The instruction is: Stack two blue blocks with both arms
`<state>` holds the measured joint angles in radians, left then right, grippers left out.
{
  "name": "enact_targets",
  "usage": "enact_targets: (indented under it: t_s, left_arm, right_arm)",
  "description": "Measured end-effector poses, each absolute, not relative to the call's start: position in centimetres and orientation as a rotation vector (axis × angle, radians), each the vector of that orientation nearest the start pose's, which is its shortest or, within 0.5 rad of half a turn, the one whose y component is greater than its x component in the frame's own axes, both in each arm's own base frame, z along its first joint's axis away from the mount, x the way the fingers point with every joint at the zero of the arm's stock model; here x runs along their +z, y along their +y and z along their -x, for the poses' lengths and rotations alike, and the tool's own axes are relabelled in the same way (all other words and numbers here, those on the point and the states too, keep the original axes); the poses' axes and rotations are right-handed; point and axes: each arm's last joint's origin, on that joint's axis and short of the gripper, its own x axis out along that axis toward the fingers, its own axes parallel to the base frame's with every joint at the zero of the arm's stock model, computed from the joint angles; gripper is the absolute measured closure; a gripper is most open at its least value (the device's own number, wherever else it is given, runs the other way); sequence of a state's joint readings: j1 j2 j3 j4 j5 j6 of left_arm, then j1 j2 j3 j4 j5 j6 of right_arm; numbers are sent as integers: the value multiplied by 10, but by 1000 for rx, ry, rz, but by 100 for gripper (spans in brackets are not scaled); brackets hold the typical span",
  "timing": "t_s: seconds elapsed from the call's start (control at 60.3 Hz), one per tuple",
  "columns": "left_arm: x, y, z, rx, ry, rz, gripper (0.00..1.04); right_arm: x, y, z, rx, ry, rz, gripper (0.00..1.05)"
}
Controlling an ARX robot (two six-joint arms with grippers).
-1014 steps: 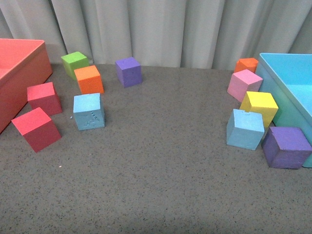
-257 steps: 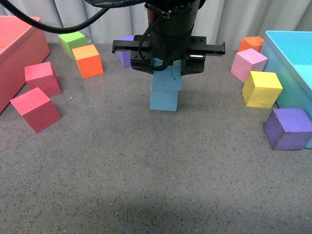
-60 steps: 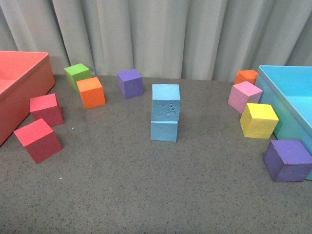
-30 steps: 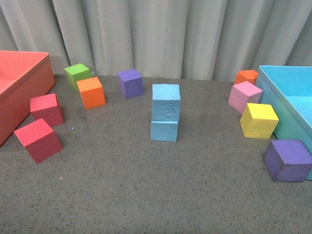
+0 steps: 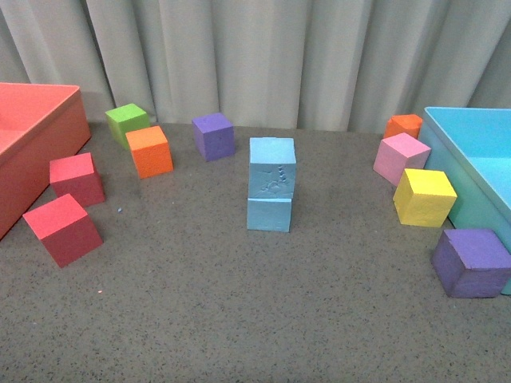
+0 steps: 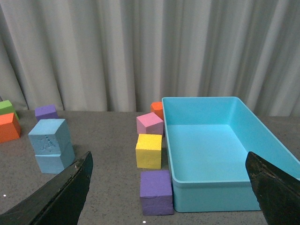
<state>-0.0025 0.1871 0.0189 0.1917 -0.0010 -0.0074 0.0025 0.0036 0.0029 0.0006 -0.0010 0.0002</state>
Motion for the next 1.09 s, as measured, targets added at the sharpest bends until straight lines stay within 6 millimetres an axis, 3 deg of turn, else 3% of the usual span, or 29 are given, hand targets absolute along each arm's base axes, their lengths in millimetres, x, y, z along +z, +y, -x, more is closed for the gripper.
enact_targets:
  t_s: [0.365, 0.879, 1.095]
  left_arm:
    - [170, 0, -97, -2, -16, 7, 101]
    - [170, 0, -97, -2, -17, 7, 6]
    - [170, 0, -97, -2, -17, 5, 7]
  right_arm:
    - [164, 0, -98, 4, 0, 0, 10]
    - [164, 0, -98, 4, 0, 0, 10]
    - [164, 0, -98, 4, 0, 0, 10]
